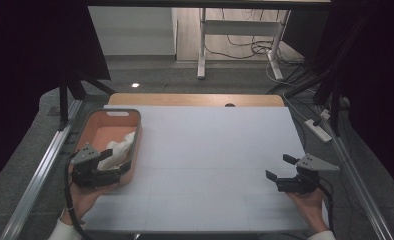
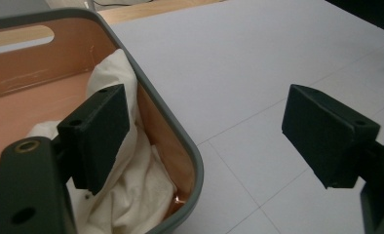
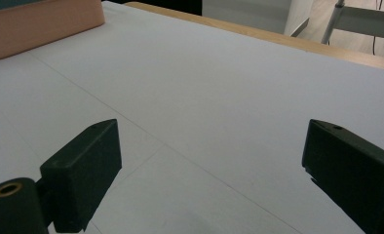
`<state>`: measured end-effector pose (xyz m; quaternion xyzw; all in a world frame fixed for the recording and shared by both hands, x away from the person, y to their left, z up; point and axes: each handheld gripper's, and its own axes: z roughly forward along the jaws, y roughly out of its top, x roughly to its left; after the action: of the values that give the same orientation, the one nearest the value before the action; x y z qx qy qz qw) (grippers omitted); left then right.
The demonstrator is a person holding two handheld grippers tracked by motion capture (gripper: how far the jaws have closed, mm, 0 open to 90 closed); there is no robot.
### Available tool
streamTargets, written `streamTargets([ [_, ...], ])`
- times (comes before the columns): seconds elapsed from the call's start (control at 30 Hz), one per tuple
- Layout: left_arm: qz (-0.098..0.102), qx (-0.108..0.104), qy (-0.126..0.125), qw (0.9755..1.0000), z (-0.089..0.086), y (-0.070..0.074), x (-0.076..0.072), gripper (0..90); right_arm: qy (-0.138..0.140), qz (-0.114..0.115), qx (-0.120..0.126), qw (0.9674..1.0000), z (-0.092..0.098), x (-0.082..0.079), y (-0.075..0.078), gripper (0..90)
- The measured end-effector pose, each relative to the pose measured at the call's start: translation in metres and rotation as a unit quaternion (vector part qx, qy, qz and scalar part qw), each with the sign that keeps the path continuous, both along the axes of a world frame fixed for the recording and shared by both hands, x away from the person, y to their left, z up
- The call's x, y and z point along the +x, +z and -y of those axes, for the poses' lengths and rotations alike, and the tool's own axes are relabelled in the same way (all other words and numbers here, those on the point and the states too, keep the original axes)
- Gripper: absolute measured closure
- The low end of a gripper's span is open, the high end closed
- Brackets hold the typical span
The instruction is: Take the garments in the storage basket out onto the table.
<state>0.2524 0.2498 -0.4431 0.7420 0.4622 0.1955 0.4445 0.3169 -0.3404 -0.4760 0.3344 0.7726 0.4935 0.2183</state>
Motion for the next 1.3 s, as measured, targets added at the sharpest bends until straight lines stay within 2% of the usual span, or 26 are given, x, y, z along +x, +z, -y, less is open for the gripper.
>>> streamTargets([
  [0.1,-0.005,0.011,-0.009,0.9999,0.001,0.003,0.004,18.0,0.003,-0.001,-0.002,1.0000,-0.002,0.000,-0.001,7.3],
  [0.33,-0.007,0.014,-0.016,0.9997,0.002,0.008,0.013,17.9,0.007,-0.003,-0.004,1.0000,-0.003,0.000,-0.001,7.4],
  [0.63,-0.004,0.015,-0.009,0.9998,-0.004,0.012,0.019,17.9,0.011,-0.007,-0.006,0.9999,-0.006,0.001,-0.003,7.4],
  [0.97,-0.007,0.026,-0.002,0.9996,-0.008,0.016,0.032,17.6,0.016,-0.009,-0.014,0.9997,-0.009,0.002,-0.004,7.4],
  [1.3,-0.023,0.024,0.006,0.9994,-0.020,0.015,0.050,17.6,0.019,-0.014,-0.013,0.9996,-0.009,0.002,-0.006,7.4],
])
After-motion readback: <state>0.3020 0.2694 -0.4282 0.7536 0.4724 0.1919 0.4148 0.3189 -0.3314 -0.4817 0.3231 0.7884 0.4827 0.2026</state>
